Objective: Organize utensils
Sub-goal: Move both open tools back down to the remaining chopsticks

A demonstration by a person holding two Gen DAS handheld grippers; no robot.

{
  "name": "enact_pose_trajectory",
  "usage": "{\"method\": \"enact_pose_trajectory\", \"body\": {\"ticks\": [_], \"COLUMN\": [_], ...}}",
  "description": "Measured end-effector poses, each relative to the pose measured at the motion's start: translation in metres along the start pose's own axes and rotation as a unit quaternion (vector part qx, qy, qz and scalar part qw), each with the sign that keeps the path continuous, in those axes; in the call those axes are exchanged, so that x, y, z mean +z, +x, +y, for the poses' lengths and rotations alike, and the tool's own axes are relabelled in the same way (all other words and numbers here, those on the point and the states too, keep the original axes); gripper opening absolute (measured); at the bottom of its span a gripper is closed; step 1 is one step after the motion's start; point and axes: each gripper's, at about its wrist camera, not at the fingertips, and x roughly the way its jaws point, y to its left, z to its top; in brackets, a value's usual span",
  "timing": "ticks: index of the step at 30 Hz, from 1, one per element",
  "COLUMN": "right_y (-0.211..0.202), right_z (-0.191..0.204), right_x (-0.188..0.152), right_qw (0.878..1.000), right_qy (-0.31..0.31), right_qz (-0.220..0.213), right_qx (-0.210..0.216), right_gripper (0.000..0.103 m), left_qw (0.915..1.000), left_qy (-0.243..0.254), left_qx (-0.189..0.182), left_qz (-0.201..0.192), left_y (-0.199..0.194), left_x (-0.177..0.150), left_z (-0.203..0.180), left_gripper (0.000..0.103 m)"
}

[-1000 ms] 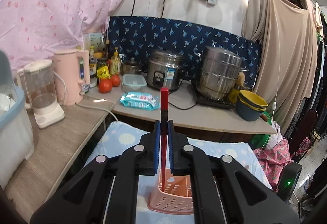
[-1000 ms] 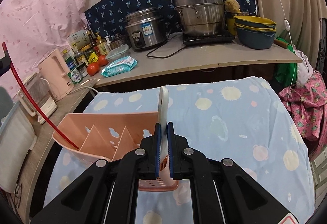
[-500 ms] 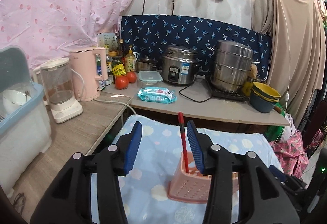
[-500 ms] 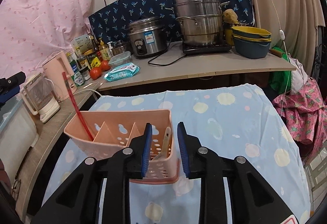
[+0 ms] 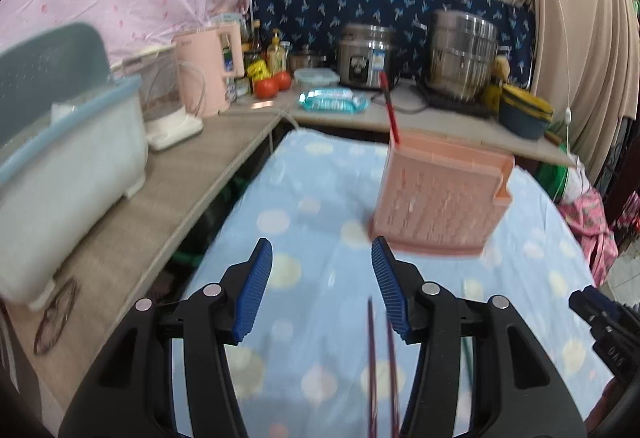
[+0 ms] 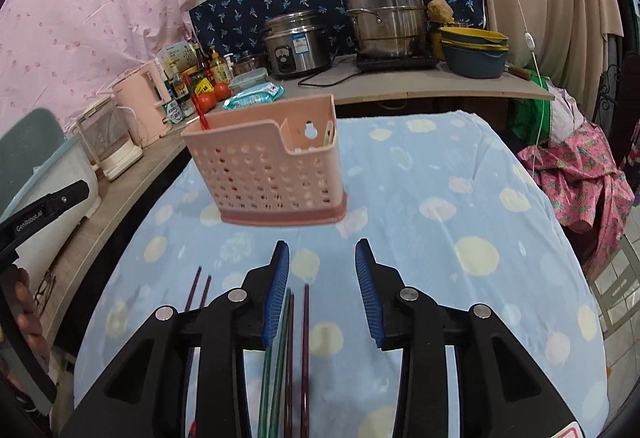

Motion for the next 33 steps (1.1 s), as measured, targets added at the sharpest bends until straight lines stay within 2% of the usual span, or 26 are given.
{"method": "enact_pose_trajectory", "body": {"ticks": [7,15,22,26,33], "right_y": [-0.019,-0.03,-0.028,-0.024,-0.019], "right_z": [-0.004,0.006,0.011,0.013,0.013], "right_x": [-0.064,-0.118,-0.14,-0.146,-0.153], "right_qw": [0.999,0.997,0.996,0.995,0.994], "right_qy": [-0.003,-0.024,-0.028,-0.03,-0.029], "right_qz": [0.04,0.073,0.088,0.097,0.107], "right_qx": [-0.025,-0.027,-0.021,-0.016,-0.016], "right_gripper": [0.034,0.034,0.03,0.018,0.012], "left_qw": [0.9977,0.9938,0.9911,0.9903,0.9901], "left_qy": [-0.009,-0.007,-0.005,-0.006,0.002], "left_qx": [-0.008,-0.01,-0.018,-0.022,-0.029], "left_qz": [0.067,0.11,0.131,0.137,0.137], "left_y": [-0.007,-0.016,-0.019,-0.02,-0.023], "left_x": [-0.071,-0.123,-0.148,-0.154,-0.158], "left_z": [0.007,0.006,0.0,-0.001,-0.008], "left_gripper": [0.049,0.049,0.049,0.049,0.049]}}
